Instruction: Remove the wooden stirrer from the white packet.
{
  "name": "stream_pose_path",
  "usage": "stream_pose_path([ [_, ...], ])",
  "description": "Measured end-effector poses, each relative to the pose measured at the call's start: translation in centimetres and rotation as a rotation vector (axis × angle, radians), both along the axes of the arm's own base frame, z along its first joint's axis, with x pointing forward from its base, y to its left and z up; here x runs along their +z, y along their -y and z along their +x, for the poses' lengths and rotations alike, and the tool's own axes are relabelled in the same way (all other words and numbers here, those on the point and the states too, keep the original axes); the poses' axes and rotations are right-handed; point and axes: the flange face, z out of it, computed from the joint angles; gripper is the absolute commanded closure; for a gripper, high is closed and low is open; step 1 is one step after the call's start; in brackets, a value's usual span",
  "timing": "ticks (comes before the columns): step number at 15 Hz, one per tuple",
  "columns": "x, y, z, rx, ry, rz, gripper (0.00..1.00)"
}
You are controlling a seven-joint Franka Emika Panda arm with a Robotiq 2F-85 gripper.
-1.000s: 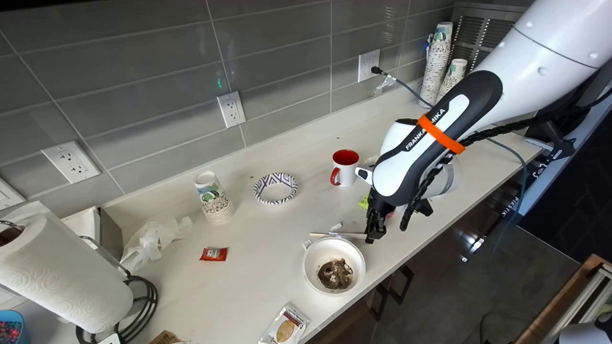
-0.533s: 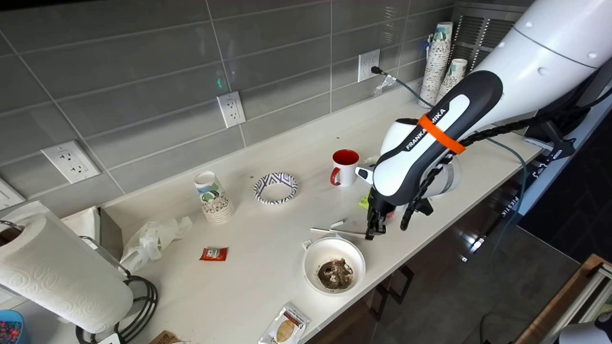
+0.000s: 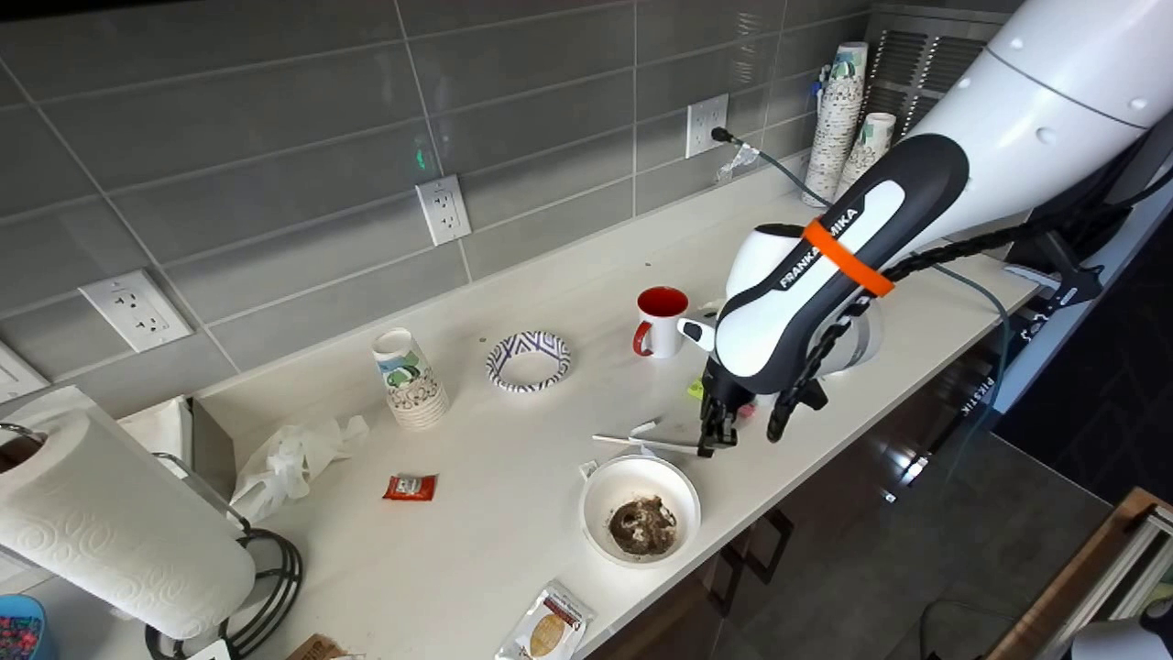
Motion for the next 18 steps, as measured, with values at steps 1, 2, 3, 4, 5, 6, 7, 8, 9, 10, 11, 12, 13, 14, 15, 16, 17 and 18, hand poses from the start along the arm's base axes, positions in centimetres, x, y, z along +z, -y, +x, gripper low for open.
stream_pose_path([
  [1, 0.4, -0.1, 0.1, 0.003, 0.007, -0.003, 1.0],
  [2, 0.8, -0.3, 0.2, 0.003, 0.014, -0.006, 1.0],
  [3, 1.3, -0.4, 0.3, 0.004, 0.022, -0.009, 1.0],
  [4, 1.8, -0.6, 0.3, 0.004, 0.028, -0.013, 1.0],
  [5, 2.3, -0.7, 0.4, 0.004, 0.029, -0.016, 1.0],
  [6, 2.8, -0.8, 0.4, 0.003, 0.03, -0.018, 1.0],
  [7, 3.3, -0.9, 0.4, 0.001, 0.03, -0.02, 1.0],
  [8, 3.9, -1.0, 0.4, -0.001, 0.027, -0.022, 1.0],
  [9, 4.4, -1.0, 0.4, -0.003, 0.023, -0.024, 1.0],
  [10, 4.9, -1.1, 0.4, -0.006, 0.019, -0.026, 1.0],
  [11, 5.5, -1.2, 0.3, -0.007, 0.014, -0.029, 1.0],
  [12, 6.0, -1.2, 0.3, -0.01, 0.009, -0.032, 1.0],
  [13, 6.6, -1.3, 0.2, -0.01, 0.004, -0.034, 1.0],
  [14, 7.2, -1.3, 0.2, -0.008, 0.0, -0.036, 1.0],
  [15, 7.9, -1.4, 0.1, -0.005, -0.005, -0.039, 1.0],
  [16, 8.5, -1.4, 0.0, -0.002, -0.009, -0.041, 1.0],
  [17, 9.2, -1.4, -0.1, -0.001, -0.016, -0.044, 1.0],
  [18, 9.9, -1.4, -0.3, -0.001, -0.028, -0.049, 1.0],
])
